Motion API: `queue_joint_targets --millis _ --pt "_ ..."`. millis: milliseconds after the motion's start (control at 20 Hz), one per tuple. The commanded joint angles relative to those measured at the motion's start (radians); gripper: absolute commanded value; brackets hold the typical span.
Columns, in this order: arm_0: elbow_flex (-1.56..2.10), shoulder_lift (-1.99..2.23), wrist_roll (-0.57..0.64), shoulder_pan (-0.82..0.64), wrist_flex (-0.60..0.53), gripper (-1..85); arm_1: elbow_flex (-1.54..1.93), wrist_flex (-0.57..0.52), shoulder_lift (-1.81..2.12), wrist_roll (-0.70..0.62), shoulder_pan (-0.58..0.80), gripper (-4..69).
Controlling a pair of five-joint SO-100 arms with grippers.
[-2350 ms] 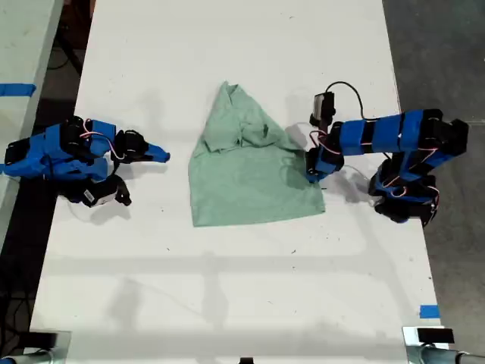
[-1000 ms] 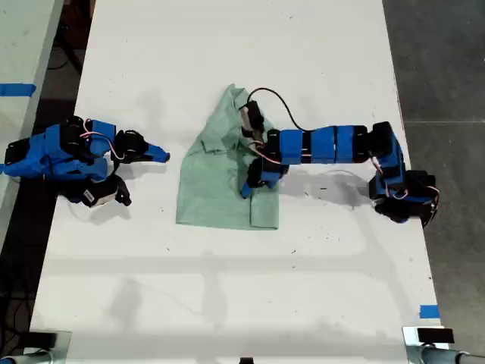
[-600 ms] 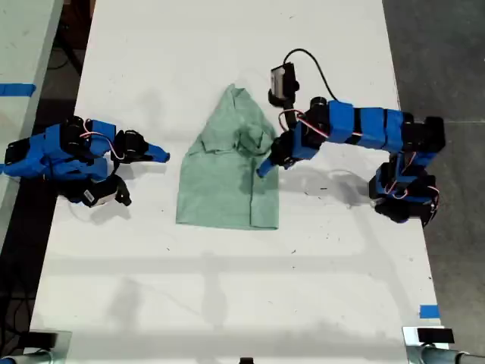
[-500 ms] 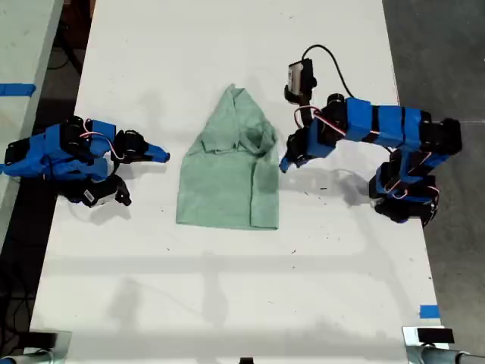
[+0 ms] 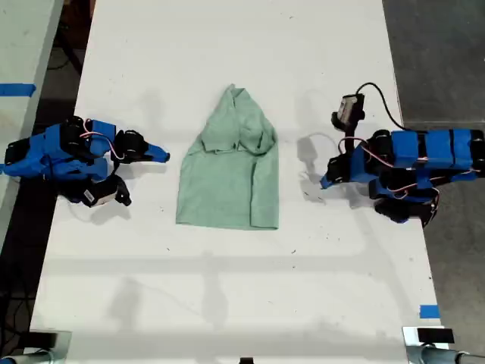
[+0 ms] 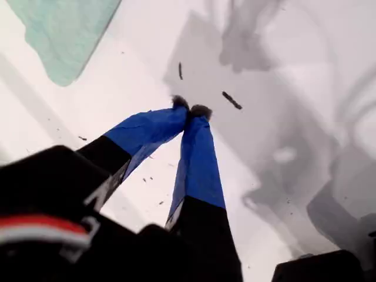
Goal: Fold t shirt
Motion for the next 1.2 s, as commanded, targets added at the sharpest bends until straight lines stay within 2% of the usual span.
queue_joint_targets --millis 0,100,150,300,1150 --pt "0.008 0.008 -0.018 0.002 0.002 0.0 0.166 -0.029 0.267 -0.011 -0.014 1.5" --pt "0.008 0.008 -0.018 0.002 0.002 0.0 0.301 0.034 0.522 -0.018 -0.005 1.5" --pt "0.008 0.008 -0.018 0.003 0.002 0.0 0.391 0.112 0.709 -0.026 0.009 1.5" --pt "0.009 0.008 -0.02 0.003 0.0 0.0 0.425 0.1 0.698 0.012 0.008 1.5" --pt "0.009 0.008 -0.02 0.003 0.002 0.0 0.43 0.103 0.698 0.017 0.003 1.5"
